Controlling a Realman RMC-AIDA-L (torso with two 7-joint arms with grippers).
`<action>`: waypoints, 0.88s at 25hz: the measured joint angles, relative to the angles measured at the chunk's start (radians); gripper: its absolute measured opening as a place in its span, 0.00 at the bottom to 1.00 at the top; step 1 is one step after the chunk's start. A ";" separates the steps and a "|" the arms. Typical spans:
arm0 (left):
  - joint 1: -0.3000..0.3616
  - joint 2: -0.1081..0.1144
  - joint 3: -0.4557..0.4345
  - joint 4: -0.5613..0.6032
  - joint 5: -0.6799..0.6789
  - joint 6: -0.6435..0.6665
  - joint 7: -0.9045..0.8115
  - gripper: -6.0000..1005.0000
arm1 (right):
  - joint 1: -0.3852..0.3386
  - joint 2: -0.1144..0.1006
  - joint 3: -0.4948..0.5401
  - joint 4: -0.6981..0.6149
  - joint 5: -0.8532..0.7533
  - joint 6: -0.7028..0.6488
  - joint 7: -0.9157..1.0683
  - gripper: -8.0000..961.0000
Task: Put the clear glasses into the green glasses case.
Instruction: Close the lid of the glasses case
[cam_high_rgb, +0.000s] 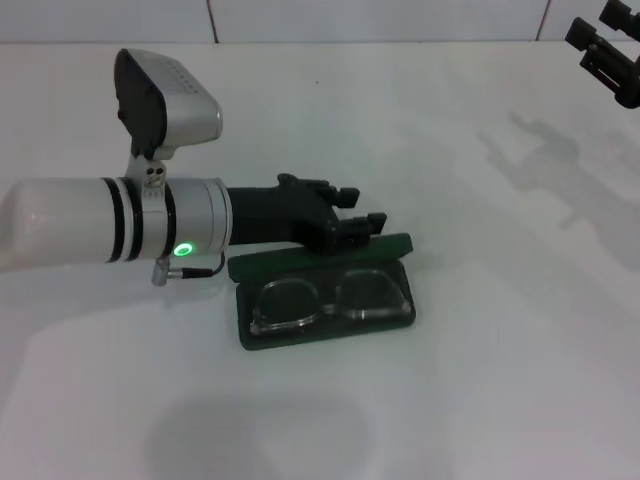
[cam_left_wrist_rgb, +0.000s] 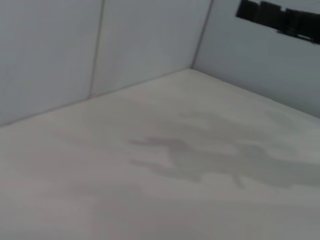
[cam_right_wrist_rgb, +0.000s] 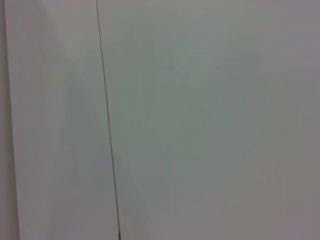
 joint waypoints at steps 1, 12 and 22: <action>0.000 0.002 -0.007 0.003 0.002 0.022 -0.006 0.52 | 0.001 0.000 0.000 0.000 0.000 0.000 0.000 0.57; 0.014 0.004 -0.064 0.012 0.029 0.130 -0.009 0.52 | 0.004 -0.001 0.000 -0.001 -0.001 0.007 -0.011 0.57; 0.019 -0.001 -0.059 0.013 0.066 0.131 -0.014 0.52 | 0.003 -0.004 0.000 -0.010 -0.001 0.016 -0.016 0.58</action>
